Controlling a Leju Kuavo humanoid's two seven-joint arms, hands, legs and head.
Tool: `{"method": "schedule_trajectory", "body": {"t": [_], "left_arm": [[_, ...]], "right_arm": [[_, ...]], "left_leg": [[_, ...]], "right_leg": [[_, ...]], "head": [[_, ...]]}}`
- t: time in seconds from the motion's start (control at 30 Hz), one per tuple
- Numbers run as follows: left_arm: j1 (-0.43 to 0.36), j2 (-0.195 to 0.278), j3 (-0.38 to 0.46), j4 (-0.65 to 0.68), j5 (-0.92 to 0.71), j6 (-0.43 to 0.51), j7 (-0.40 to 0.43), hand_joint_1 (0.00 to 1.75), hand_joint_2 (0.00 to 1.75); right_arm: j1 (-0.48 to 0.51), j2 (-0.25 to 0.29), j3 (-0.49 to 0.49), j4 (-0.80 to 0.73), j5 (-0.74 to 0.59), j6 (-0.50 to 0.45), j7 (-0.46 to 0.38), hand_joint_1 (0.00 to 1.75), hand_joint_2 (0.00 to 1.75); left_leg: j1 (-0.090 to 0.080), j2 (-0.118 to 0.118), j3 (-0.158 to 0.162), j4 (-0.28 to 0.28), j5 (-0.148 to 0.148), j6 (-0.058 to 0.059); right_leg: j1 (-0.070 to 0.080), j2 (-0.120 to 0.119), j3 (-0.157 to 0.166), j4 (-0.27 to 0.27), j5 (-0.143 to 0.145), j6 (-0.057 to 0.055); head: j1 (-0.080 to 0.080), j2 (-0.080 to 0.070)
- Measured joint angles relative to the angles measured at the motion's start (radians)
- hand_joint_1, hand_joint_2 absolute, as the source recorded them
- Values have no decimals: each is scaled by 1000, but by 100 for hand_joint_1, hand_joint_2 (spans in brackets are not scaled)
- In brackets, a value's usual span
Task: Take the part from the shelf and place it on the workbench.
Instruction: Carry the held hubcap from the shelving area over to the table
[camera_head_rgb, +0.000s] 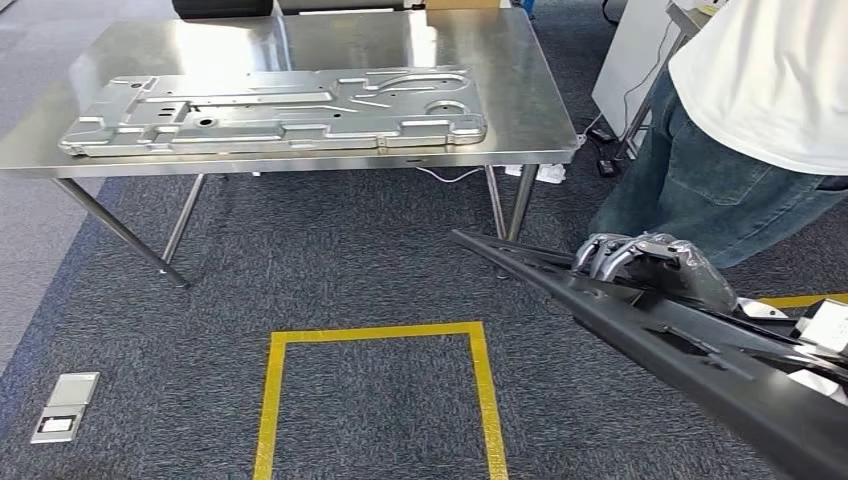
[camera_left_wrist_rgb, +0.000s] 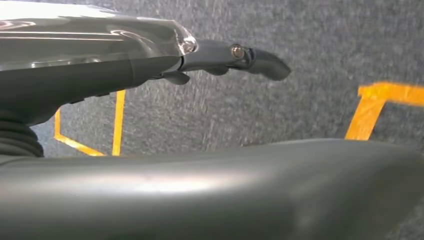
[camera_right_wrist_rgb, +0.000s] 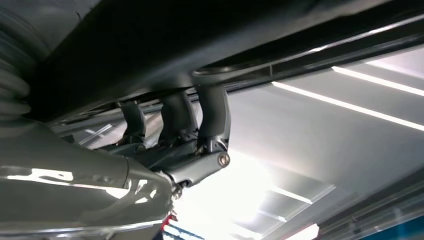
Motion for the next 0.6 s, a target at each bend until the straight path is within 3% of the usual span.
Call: {"method": "schedule_trajectory", "body": {"t": [0.07, 0.1, 0.2, 0.23, 0.27, 0.33, 0.37, 0.4, 0.47, 0.53, 0.6], "left_arm": [[1, 0, 0, 0, 0, 0, 0, 0, 175], [0, 0, -1, 0, 0, 0, 0, 0, 175], [-2, -3, -3, 0, 0, -1, 0, 0, 175], [0, -4, -4, 0, 0, -1, 1, 0, 175], [1, -6, -6, 0, 0, -1, 1, 0, 175], [3, -8, -7, 0, 0, -1, 1, 0, 175], [1, -9, -7, 0, 0, -1, 1, 0, 175], [-1, -9, -7, 0, 0, -2, 1, 0, 175], [-1, -9, -8, 0, 0, -2, 1, 0, 175], [2, -10, -8, 0, 0, -2, 2, 0, 175], [0, -10, -8, 0, -2, -2, 2, 0, 175]], "right_arm": [[-2, -5, 2, -1, 4, 1, -1, 175, 175], [-6, -9, 3, -1, 6, 1, -2, 175, 175], [-12, -17, 7, 0, 10, 2, -2, 175, 175], [-11, -19, 9, 1, 11, 2, -2, 175, 175], [-10, -21, 11, 1, 11, 3, -2, 175, 175], [-11, -24, 13, 1, 12, 4, -2, 175, 175], [-10, -26, 14, 3, 12, 4, -3, 175, 175], [-11, -28, 15, 5, 12, 5, -2, 175, 175], [-10, -31, 16, 8, 13, 6, -3, 175, 175], [-12, -32, 17, 8, 13, 6, -3, 175, 175], [-16, -32, 18, 5, 13, 6, -4, 175, 175]], "left_leg": [[8, -4, 32, -29, 2, 2], [13, -8, 47, -38, 2, 1], [26, -23, 65, -45, -10, -9], [31, -30, 71, -44, -16, -14], [36, -38, 79, -44, -23, -21], [48, -55, 97, -41, -39, -38], [53, -64, 102, -37, -46, -48], [56, -73, 102, -32, -53, -56], [58, -88, 97, -22, -62, -69], [58, -87, 95, -14, -67, -76], [56, -54, 69, 36, -85, -82]], "right_leg": [[1, 0, 2, 21, -4, 12], [2, 1, -12, 53, -20, 17], [-5, 4, -110, 200, -85, 32], [-8, 3, -135, 223, -85, 37], [-12, 4, -146, 216, -64, 43], [-22, 15, -119, 109, 27, 58], [-26, 34, -102, 52, 53, 65], [-28, 50, -90, 15, 65, 62], [-26, 64, -86, 1, 52, 41], [-27, 43, -78, 4, 54, 19], [-27, 21, -65, 3, 47, 6]], "head": [[0, 0], [0, 0], [0, 0], [0, 0], [0, 0], [0, 0], [0, 0], [1, 0], [1, 0], [1, 0], [1, 0]]}}
